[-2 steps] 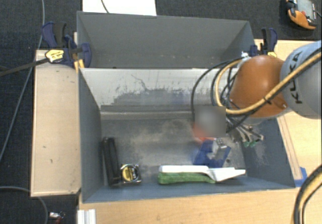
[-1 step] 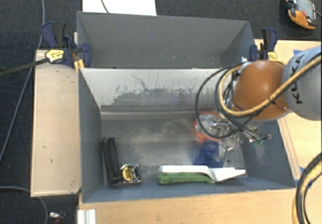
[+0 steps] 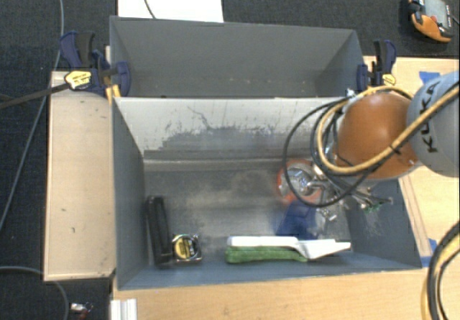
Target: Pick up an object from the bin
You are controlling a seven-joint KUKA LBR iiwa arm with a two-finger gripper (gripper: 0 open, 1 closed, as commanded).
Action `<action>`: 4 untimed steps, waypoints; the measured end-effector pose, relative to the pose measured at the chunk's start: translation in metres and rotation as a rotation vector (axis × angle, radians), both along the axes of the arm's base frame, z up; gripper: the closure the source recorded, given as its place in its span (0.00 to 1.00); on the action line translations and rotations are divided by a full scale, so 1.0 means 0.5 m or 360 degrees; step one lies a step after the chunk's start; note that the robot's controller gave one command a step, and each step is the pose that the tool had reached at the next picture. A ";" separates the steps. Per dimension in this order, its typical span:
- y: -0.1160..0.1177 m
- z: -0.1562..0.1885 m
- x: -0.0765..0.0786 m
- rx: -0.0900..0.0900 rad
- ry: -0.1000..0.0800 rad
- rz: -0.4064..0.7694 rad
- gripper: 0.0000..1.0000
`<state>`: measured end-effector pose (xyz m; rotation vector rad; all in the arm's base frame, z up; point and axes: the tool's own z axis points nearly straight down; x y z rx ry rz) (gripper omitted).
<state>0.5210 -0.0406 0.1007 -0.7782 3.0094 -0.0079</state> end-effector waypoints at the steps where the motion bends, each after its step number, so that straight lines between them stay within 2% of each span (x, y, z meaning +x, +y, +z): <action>1: -0.023 -0.049 0.031 0.0002 0.0004 0.0017 0.00; 2: -0.016 -0.049 0.029 -0.0004 -0.0005 0.0076 0.00; 3: -0.043 -0.055 0.020 0.0004 -0.0011 0.0026 0.00; 4: -0.025 -0.045 0.040 0.0002 -0.0030 0.0059 1.00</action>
Offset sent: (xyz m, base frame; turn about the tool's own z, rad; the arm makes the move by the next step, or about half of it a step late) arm 0.0121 -0.0041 -0.0277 -0.0769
